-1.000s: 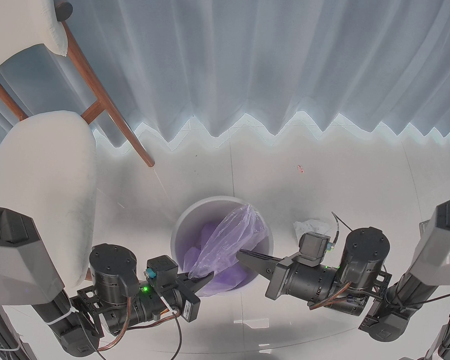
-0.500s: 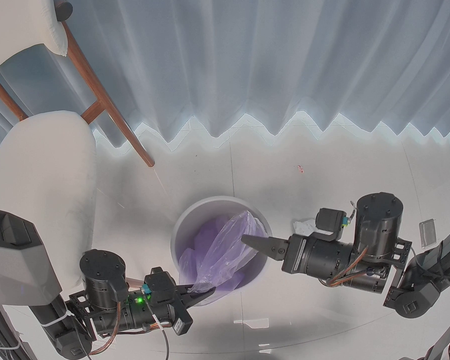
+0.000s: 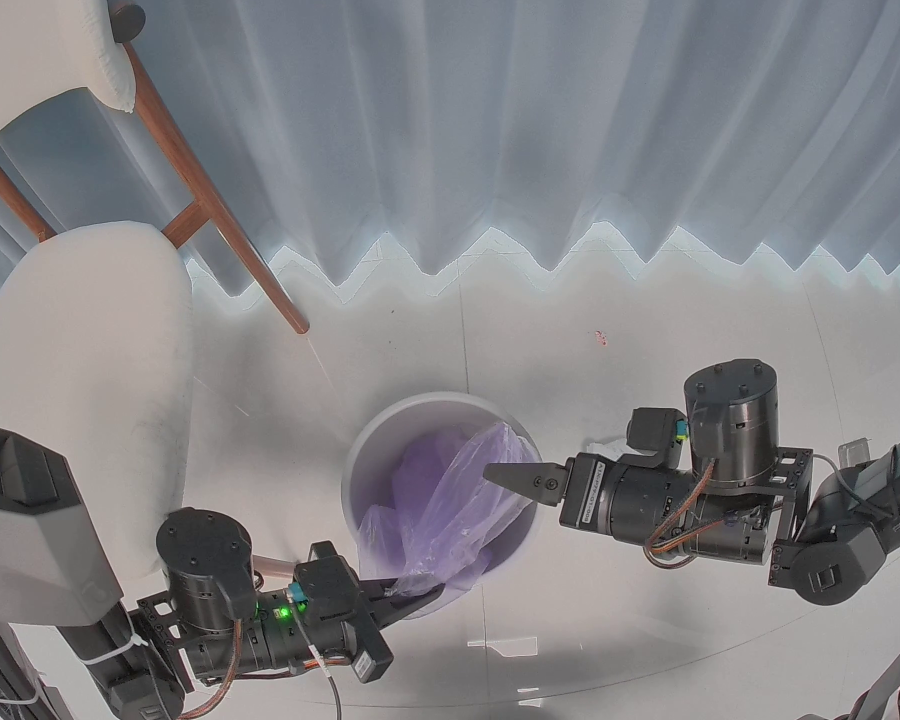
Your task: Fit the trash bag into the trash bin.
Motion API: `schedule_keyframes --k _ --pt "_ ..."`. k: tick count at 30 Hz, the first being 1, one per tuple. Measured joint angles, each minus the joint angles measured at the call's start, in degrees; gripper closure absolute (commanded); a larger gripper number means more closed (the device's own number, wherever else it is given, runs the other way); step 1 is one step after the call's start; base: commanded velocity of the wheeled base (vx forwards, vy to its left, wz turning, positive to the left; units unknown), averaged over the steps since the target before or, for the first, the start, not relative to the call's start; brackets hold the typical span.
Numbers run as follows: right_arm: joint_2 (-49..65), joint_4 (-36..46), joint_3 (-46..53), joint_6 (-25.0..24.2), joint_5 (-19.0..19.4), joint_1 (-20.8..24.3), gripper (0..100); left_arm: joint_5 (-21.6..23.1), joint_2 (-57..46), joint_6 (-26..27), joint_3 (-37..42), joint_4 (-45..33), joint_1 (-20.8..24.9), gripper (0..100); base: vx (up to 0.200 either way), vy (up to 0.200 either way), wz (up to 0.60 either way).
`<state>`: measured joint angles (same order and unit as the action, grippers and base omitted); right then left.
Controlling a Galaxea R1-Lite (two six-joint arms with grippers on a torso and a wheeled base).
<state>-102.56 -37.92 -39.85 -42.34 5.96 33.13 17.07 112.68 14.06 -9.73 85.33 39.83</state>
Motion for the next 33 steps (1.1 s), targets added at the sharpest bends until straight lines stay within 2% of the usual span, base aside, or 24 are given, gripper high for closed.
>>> schedule_keyframes --k 5,10,33 --pt "-2.3 0.0 -0.8 -0.2 -0.1 0.0 0 -0.2 -0.3 -0.1 1.1 0.1 2.5 100 0.0 0.0 0.0" --pt "-3.8 0.2 -0.9 -0.1 -0.4 0.1 0 -0.5 -0.3 -0.3 1.4 0.1 2.7 100 0.0 0.0 0.0" --pt "-7.9 2.0 1.6 1.6 -0.3 0.7 0 -1.3 -4.8 -0.4 -0.2 0.0 0.8 100 0.0 0.0 0.0"
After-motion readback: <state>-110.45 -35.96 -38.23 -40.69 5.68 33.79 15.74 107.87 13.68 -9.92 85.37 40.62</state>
